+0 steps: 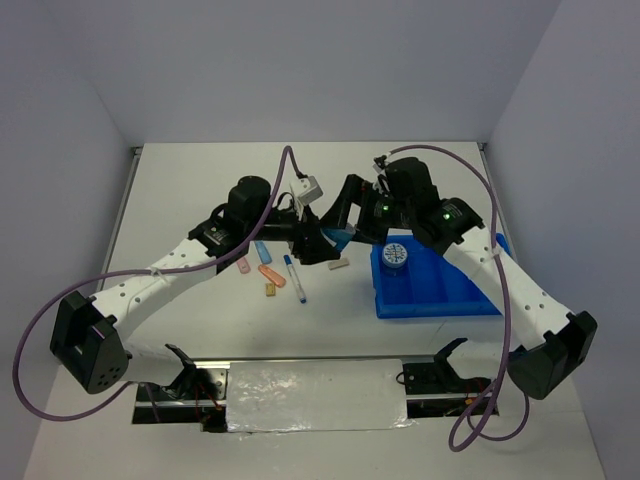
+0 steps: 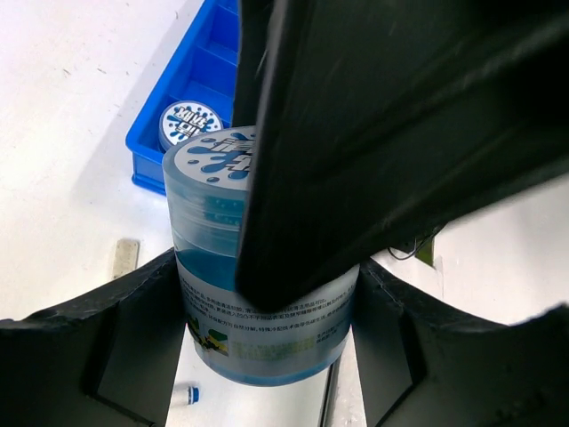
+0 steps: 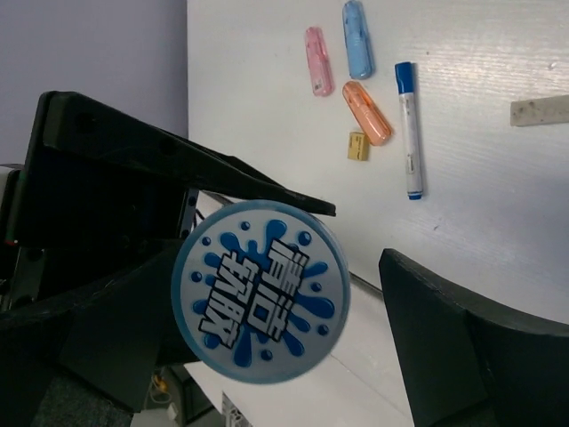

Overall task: Sort the stationery into containers
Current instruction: Place the stationery in the storage box.

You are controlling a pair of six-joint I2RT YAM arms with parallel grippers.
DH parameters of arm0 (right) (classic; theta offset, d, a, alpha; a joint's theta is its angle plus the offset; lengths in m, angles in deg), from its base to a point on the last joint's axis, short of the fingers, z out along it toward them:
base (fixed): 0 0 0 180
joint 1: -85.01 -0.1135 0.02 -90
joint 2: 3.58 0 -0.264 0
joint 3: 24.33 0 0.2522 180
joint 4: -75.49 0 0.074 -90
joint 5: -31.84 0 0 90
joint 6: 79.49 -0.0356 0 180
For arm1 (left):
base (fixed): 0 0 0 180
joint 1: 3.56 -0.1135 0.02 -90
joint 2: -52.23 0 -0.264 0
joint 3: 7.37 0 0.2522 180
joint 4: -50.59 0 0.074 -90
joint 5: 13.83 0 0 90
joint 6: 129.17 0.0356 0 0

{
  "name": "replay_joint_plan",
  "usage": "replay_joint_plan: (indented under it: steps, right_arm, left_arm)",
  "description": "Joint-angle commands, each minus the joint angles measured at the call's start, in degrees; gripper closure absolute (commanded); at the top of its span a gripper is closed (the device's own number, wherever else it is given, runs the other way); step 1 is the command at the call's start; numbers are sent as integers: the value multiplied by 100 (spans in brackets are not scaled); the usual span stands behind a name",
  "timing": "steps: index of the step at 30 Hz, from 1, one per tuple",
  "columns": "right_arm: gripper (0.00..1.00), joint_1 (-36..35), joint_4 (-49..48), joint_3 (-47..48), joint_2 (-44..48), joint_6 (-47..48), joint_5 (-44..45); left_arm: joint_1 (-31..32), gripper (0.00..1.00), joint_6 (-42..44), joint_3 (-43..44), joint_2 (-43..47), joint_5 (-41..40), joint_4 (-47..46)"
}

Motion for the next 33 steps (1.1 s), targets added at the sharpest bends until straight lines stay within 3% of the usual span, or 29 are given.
replay_joint_plan:
  steps: [1,4,5,6,8,9,10,13,14,15,16,17,21,26,28,33]
  right_arm:
    - [0,-222,166,508,-159,198,136]
    - [9,-240,105,456,-151,225,127]
    - [19,-240,-104,325,-55,181,136]
    - [39,-240,-202,263,-1,163,145]
    - [51,-231,-422,183,78,154,84]
    - [71,-240,-414,192,70,163,40]
    - [98,-240,-405,209,69,180,13]
    - [100,-153,-335,192,157,250,74]
    - [100,-91,-213,175,210,294,188]
    - [100,66,-81,122,367,469,572]
    - [100,146,-80,122,490,566,576]
    - [100,242,33,-35,622,663,1298]
    - [100,472,-351,-861,1456,1383,2858]
    - [100,472,-405,-2039,2003,1262,4308]
    - [100,472,-475,-2479,1995,1218,4460]
    - [100,472,-738,-3120,1792,1156,4662]
  left_arm:
    - [30,94,242,160,141,237,-302]
    - [21,89,216,116,176,307,-363]
    - [21,88,199,98,176,342,-372]
    - [21,86,198,89,167,368,-364]
    - [21,76,233,80,167,290,-294]
    - [21,59,242,80,167,89,-171]
    - [12,48,260,98,184,-139,-83]
    - [-32,27,164,150,220,-920,92]
    - [-41,4,111,220,185,-1245,241]
    - [-75,1,84,430,159,-1736,573]
    - [-76,1,84,554,123,-1950,794]
    - [-102,1,67,659,88,-2169,1005]
    - [-190,1,-205,722,333,-3373,1709]
    - [-611,1,-846,441,773,-4587,2641]
    - [-796,1,-1075,458,826,-4947,3087]
    - [-1095,1,-1094,695,721,-4712,3609]
